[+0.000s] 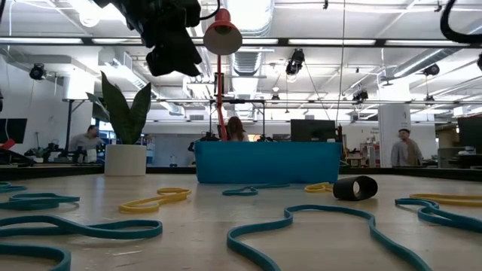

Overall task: Pick and place rubber bands into bin
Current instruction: Put the red rubber band into the blue bin

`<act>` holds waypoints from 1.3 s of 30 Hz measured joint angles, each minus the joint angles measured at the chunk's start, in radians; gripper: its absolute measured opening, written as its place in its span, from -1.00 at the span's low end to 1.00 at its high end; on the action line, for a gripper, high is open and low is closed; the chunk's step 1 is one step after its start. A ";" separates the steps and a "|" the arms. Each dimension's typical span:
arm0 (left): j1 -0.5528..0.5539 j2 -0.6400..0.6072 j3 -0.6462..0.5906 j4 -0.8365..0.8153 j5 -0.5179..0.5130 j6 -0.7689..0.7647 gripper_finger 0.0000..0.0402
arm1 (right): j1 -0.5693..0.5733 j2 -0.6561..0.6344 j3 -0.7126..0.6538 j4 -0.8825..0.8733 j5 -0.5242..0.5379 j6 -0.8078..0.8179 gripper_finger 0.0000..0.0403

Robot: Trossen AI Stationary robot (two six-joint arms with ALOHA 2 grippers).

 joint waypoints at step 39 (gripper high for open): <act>0.001 -0.001 0.000 0.004 -0.002 -0.002 -0.28 | 0.121 0.048 -0.149 0.165 -0.100 -0.080 -0.22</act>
